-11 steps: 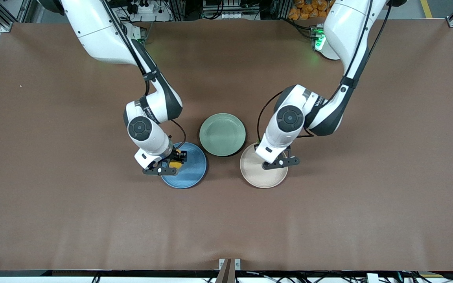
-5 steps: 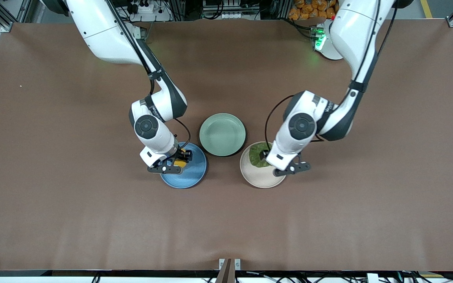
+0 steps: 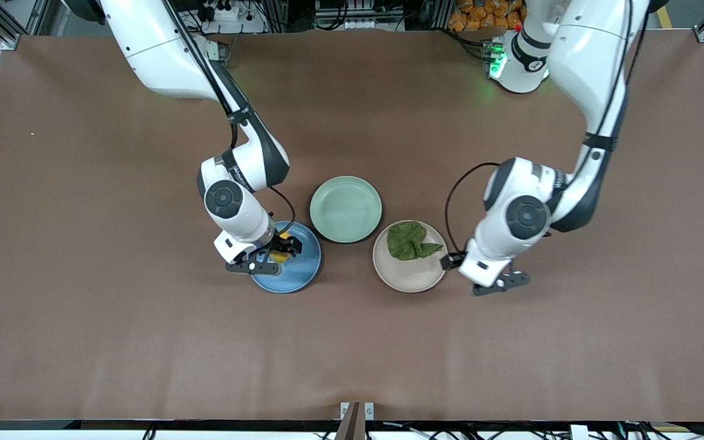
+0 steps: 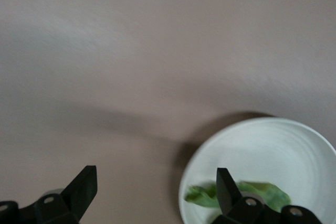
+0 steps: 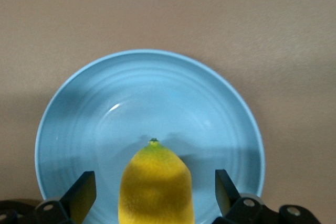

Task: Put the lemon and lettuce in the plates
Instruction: 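Release the lemon onto the blue plate while the left gripper releases lettuce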

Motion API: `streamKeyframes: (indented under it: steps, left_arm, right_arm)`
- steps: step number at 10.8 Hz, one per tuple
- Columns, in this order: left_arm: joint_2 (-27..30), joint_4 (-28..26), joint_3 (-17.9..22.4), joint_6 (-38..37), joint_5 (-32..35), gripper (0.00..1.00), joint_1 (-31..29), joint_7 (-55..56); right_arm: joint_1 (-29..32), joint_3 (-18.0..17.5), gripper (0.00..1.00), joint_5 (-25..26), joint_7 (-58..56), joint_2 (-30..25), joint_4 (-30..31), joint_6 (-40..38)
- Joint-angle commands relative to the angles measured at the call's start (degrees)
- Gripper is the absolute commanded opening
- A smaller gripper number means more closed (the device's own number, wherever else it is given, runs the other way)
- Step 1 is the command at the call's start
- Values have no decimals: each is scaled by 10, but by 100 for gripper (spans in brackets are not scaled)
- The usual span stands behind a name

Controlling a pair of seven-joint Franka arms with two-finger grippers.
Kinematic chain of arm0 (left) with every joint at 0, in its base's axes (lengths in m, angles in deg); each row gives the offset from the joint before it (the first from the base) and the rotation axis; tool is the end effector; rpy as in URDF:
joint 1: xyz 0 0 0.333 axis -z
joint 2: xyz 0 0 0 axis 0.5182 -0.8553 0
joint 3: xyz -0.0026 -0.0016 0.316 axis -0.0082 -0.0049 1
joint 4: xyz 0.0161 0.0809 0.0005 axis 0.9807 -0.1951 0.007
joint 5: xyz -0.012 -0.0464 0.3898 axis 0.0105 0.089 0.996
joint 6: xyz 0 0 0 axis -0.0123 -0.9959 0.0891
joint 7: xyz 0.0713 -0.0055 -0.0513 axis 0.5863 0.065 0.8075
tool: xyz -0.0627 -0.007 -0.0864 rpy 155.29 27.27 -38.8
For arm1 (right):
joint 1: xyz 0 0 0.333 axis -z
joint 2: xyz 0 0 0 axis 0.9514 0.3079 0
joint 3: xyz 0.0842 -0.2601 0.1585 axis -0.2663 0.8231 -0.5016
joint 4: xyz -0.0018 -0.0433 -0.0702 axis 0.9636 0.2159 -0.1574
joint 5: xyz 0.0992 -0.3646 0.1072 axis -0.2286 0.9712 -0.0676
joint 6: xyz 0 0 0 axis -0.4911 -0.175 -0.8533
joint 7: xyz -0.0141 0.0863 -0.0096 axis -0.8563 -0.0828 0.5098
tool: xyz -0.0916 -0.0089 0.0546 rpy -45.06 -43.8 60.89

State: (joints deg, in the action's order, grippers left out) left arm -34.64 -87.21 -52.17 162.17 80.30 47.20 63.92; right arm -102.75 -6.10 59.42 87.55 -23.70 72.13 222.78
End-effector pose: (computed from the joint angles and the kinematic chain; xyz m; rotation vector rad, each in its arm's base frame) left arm 0.6490 -0.2361 0.2788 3.0895 0.3586 -0.0192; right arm 0.6034 0.3051 0.2244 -3.0656 0.1495 -0.0250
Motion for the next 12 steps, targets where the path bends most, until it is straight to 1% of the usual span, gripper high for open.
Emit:
streamKeyframes:
  steps: [1,3,5,7,8,10,12]
  left_arm:
    - [12,-5,-3,-14,20,100,-23,-34]
    - [16,-8,-4,-33,26,100,-40,-58]
    - [17,-9,-4,-88,26,100,-60,-61]
    - [33,-26,-6,-117,26,100,-96,-92]
    - [48,-51,-6,-126,26,100,-98,-115]
    - [81,-112,-6,-125,26,100,-101,-116]
    - [131,-166,-11,-117,25,100,-133,-119]
  right_arm:
    - [24,-2,100,-14,0,-9,-50,-95]
    - [48,0,100,-9,-31,-18,-76,-167]
    - [86,1,100,-7,-99,-37,-76,-233]
    - [122,2,100,-4,-140,-54,-72,-279]
    - [137,3,100,-3,-142,-58,-72,-297]
    - [167,3,100,26,-143,-65,-72,-327]
    - [192,2,100,32,-146,-74,-71,-341]
